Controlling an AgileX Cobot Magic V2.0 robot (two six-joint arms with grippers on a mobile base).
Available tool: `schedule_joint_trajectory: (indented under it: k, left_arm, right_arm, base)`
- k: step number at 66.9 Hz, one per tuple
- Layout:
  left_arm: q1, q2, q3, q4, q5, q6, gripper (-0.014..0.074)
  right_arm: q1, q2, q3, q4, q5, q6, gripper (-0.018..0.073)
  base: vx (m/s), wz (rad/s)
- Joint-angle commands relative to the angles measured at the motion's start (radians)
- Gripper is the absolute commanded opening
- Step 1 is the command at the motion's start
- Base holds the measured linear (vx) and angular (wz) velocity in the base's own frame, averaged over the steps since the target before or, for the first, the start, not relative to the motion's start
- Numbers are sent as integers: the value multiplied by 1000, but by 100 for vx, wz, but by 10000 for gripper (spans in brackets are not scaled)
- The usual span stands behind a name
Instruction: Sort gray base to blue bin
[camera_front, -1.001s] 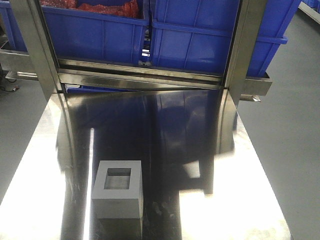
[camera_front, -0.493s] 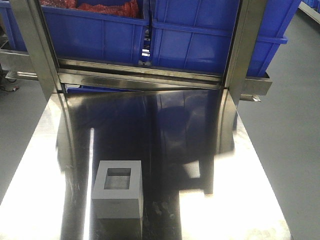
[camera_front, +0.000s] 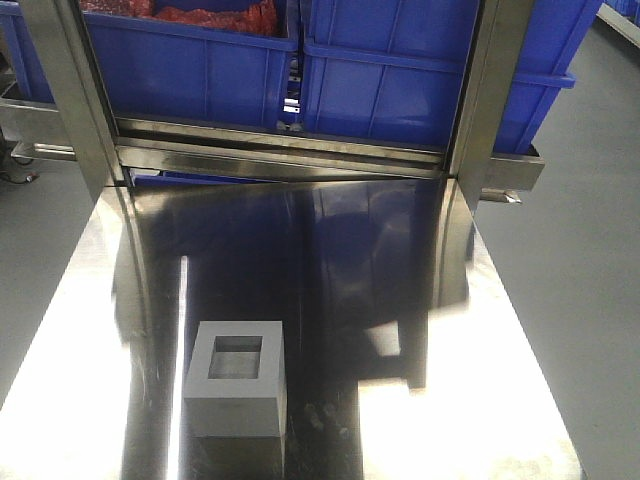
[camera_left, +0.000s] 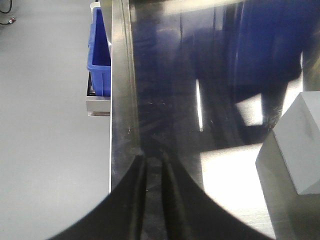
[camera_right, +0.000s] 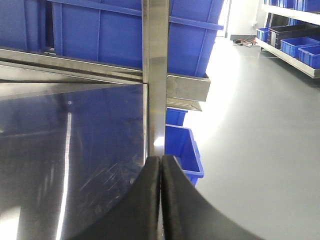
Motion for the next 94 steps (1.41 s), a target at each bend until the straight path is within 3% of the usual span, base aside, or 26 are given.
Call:
schedule_joint_trajectory:
  k: [1, 19, 33, 46, 52, 65, 79, 85, 94]
  left_arm:
    - [-6, 9, -35, -6, -65, -1, 199]
    - [-6, 9, -35, -6, -69, 8, 443]
    - [-6, 9, -35, -6, -77, 3, 459]
    - [-6, 9, -35, -75, -123, -6, 459]
    - [-6, 9, -35, -156, -182, 4, 459]
    - [-6, 46, -40, -378, -225, 161, 459]
    - [-6, 276, -161, -646, -15, 494, 459]
    - [-10, 401, -233, -711, 66, 550, 459]
    - [-82, 531, -301, -717, 59, 554, 459]
  right_arm:
    - [-2, -8, 6, -9, -79, -12, -5]
    - [-2, -8, 6, -9, -79, -12, -5]
    - [-2, -8, 6, -9, -79, -12, -5]
    - [-2, -8, 6, -9, -79, -12, -5]
    - [-2, -8, 6, -9, -79, -12, -5]
    - [-2, -8, 6, -9, -79, -12, -5]
    - [-2, -8, 6, -9, -79, -12, -5]
    - [-2, -8, 6, -9, -79, -12, -5]
    - [-2, -8, 6, -9, -80, -12, -5]
  base:
    - [0, 0]
    - [0, 0]
    - [0, 0]
    - [0, 0]
    - [0, 0]
    - [0, 0]
    - [0, 0]
    - [0, 0]
    - [0, 0]
